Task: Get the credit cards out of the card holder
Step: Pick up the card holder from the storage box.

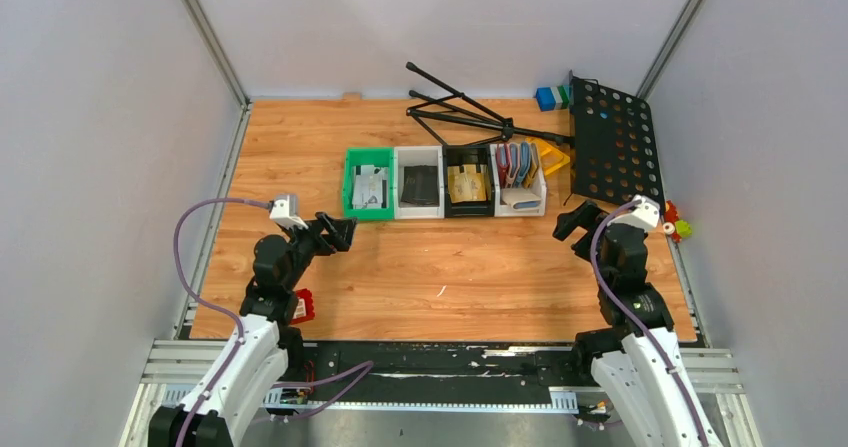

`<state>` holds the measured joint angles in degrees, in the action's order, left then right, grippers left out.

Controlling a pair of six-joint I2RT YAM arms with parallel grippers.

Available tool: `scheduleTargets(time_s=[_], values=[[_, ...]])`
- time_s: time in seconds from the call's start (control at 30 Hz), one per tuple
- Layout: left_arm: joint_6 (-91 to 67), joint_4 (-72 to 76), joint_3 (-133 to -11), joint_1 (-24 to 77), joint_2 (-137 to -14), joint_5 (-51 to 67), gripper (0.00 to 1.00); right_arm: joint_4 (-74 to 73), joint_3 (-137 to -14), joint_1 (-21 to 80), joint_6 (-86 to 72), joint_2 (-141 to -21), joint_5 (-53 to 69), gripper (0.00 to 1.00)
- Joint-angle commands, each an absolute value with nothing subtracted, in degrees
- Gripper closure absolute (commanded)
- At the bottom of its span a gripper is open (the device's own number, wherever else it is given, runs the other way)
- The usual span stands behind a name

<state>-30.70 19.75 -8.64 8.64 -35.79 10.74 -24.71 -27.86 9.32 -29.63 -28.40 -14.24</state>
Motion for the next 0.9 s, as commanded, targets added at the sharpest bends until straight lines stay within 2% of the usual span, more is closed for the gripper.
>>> scheduleTargets(time_s=[0.0, 0.17, 0.33, 0.47, 0.67, 0.87], values=[[-31.27, 23.19, -8.63, 8.88, -33.47, 11.15, 0.0, -26.38, -28.09, 9.37, -34.21, -28.73, -15.64, 0.0], [-32.76, 13.52, -8.93, 8.88, -27.34, 4.74, 0.0, -27.18, -29.84, 9.32, -40.6, -31.71, -15.7, 0.0], [-33.2, 17.2, -4.94, 8.88, -23.19, 5.93, 0.0, -19.26, -29.02, 9.36, -48.35, -37.37, -9.79, 0.06], [-31.28, 19.62, -5.47, 8.88, -26.29, 10.24, 0.0, -13.5, -30.44, 9.41, -52.97, -46.81, -5.7, 0.14], [-33.14, 28.24, -5.04, 9.1, -34.57, 17.23, 0.01, -10.03, -36.5, 9.4, -58.77, -60.21, -3.58, 0.16], [-34.33, 30.12, -5.5, 9.53, -37.38, 18.74, 0.02, -4.64, -38.48, 9.51, -63.82, -68.43, -1.74, 0.24]])
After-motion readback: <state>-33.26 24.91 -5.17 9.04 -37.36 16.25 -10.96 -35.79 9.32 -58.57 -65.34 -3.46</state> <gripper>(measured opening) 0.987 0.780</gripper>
